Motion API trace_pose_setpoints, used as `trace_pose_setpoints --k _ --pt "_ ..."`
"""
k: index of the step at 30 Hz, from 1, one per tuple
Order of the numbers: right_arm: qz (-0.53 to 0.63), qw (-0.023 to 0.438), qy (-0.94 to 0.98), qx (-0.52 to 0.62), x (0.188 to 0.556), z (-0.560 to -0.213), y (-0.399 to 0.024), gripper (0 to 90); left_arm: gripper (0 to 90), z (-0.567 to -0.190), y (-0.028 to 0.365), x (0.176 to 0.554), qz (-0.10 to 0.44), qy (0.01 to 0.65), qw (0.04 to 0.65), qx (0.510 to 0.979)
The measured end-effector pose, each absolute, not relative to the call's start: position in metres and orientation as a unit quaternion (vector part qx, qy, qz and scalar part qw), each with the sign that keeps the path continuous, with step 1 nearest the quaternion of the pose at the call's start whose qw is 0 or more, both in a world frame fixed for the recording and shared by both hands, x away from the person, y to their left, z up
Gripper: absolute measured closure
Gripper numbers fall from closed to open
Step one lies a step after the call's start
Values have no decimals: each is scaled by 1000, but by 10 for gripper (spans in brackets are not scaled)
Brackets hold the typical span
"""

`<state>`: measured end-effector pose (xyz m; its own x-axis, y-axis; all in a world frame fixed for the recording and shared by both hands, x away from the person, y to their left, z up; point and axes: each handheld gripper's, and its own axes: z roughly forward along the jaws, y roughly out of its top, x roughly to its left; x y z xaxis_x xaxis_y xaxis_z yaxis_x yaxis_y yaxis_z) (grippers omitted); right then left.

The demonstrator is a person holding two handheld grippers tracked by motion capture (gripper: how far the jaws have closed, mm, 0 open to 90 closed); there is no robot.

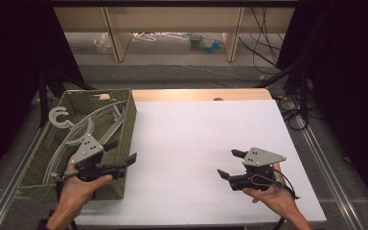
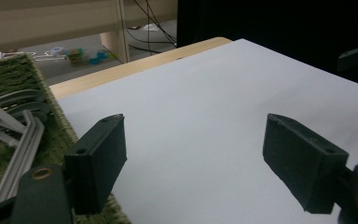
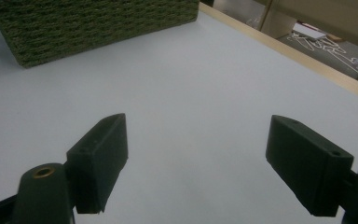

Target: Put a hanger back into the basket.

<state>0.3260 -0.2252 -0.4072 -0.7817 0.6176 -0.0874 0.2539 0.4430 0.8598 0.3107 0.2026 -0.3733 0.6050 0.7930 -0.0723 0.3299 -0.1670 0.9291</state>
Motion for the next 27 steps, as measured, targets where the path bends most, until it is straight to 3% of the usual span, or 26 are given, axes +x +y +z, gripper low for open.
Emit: trace_pose_setpoints --k 12,27 --pt "468 199 821 262 322 -410 -223 208 194 -393 174 296 195 363 530 741" --pt "485 181 812 270 295 -418 -219 179 193 -410 170 276 196 344 531 750"
